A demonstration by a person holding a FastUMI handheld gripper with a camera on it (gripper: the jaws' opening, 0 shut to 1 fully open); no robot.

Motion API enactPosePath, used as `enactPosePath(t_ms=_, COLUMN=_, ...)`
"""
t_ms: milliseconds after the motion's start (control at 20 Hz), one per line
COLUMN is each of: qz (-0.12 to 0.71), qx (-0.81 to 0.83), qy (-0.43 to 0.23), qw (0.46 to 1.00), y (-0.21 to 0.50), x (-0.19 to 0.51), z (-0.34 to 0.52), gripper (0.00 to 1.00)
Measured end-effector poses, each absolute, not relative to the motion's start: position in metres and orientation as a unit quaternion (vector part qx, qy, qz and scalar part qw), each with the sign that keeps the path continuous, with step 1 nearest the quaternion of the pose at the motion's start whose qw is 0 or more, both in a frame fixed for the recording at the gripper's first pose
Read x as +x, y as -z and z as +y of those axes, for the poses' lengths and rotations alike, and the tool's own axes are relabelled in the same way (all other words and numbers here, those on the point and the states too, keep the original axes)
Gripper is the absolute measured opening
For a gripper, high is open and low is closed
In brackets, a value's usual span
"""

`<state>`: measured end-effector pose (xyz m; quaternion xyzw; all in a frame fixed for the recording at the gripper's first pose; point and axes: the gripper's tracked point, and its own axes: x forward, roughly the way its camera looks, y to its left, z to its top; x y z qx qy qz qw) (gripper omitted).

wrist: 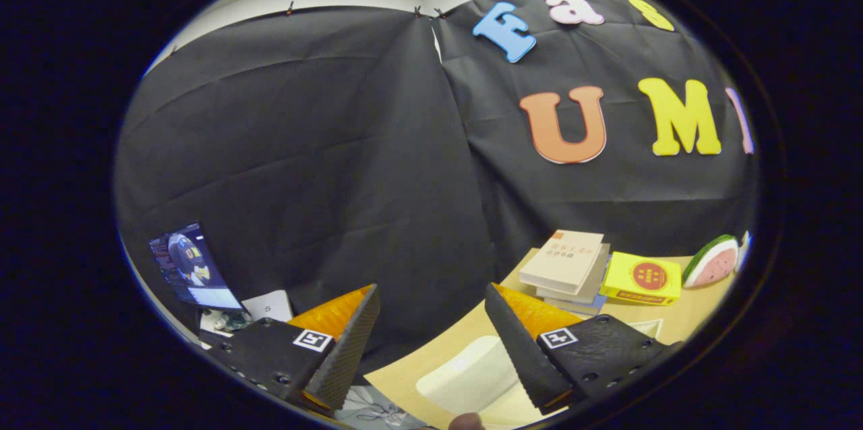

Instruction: Open the storage box then place both shoes into the box .Put the left shoe in first, then the right shoe, with the right side of both shoes facing outward in a uniform manner.

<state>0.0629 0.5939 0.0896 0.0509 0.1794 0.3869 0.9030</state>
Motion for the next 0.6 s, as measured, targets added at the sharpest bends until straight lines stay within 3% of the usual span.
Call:
enactPosePath(t_ms=300, qz=0.124, qx=0.054, qy=-0.347, qw=0.928, y=-0.11, x=0.068, z=0.529, gripper=0.95)
enactPosePath(t_ms=600, qz=0.096, qx=0.009, qy=-0.275, qw=0.957, y=-0.092, x=0.095, z=0.382, gripper=0.96)
